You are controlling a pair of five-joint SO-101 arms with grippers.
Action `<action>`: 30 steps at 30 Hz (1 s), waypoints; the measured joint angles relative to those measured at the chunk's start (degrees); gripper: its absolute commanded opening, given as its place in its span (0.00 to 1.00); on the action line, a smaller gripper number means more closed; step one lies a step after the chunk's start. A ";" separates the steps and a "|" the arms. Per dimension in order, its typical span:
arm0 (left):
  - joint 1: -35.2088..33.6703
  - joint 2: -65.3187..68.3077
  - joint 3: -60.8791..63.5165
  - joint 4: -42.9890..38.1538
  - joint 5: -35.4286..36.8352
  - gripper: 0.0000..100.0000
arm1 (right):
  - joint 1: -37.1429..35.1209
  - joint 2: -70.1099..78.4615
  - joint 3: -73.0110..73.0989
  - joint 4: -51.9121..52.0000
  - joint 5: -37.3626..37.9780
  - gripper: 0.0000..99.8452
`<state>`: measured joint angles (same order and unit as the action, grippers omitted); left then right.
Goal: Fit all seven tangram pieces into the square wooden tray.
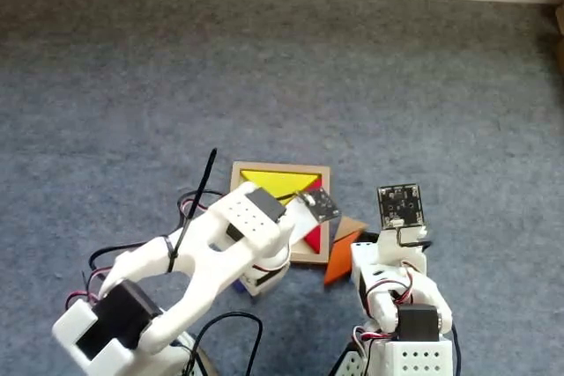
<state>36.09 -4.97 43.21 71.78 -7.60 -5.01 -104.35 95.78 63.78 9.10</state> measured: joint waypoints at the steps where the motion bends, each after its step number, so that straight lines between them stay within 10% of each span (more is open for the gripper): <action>1: -0.35 0.00 0.18 -0.97 0.18 0.21 | 0.00 0.00 0.00 0.00 0.00 0.02; 16: -10.29 3.43 -0.70 -4.31 0.26 0.21 | 0.00 0.00 0.00 0.00 0.00 0.02; 30: -3.43 10.99 -7.03 -0.53 0.62 0.01 | 0.00 0.00 0.00 0.00 0.00 0.02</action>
<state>32.66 6.02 36.18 71.25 -6.99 -5.01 -104.35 95.78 63.78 9.10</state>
